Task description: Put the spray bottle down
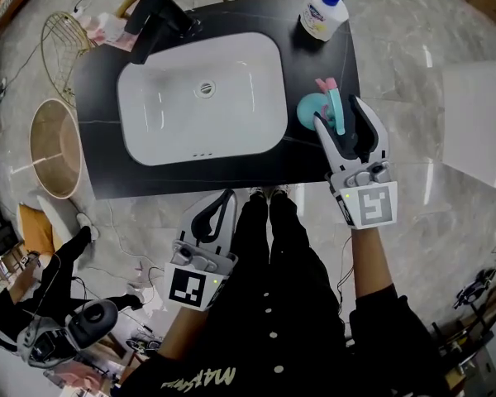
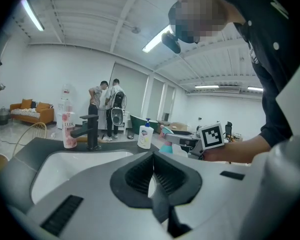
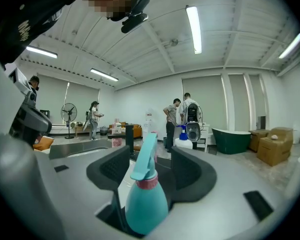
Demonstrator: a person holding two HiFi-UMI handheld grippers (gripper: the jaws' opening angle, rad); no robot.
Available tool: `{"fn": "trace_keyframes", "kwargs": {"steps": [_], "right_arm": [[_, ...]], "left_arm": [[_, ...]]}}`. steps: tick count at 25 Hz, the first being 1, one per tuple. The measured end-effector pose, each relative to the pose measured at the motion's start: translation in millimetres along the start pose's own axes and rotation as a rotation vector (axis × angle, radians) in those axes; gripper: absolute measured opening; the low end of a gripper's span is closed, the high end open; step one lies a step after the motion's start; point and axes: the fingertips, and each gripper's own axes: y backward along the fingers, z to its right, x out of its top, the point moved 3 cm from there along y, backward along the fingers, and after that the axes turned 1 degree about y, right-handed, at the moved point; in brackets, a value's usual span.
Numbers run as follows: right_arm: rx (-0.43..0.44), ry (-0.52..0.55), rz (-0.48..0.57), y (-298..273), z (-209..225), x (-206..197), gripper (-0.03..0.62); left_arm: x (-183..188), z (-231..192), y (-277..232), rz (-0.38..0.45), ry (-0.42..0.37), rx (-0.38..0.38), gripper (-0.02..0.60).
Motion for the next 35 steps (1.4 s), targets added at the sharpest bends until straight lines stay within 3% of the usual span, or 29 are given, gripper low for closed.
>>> {"fn": "trace_keyframes", "kwargs": {"steps": [5,8,14,17,23,35], "right_arm": [[-0.095,0.006,0.042,53.1,16.0,42.5,0.233],[-0.139,0.001,0.080,75.6,23.2,76.7,0.177],[-0.068,-0.039,0.088,85.5,-5.9,123.3,0.052],[-0.033,-0.009,0.118,79.8,-17.1,148.8,0.011],[0.011,0.018,0.170,80.3,-38.6,191.1,-0.005],[-0.003,0.036,0.193,104.0,-56.6,223.9,-0.005]], "left_arm": [[30.0,7.2,8.5,0.027,-0.028,-0.009,0.015],[53.3,9.2,6.6,0.059,-0.058,-0.018,0.015],[96.1,21.6,18.5,0.115,-0.106,-0.029,0.015],[116.8,21.2,19.1,0.166,-0.147,-0.023,0.015],[154.5,25.5,32.4,0.291,-0.195,-0.026,0.017],[191.2,35.6,51.5,0.379,-0.238,-0.016,0.015]]}}
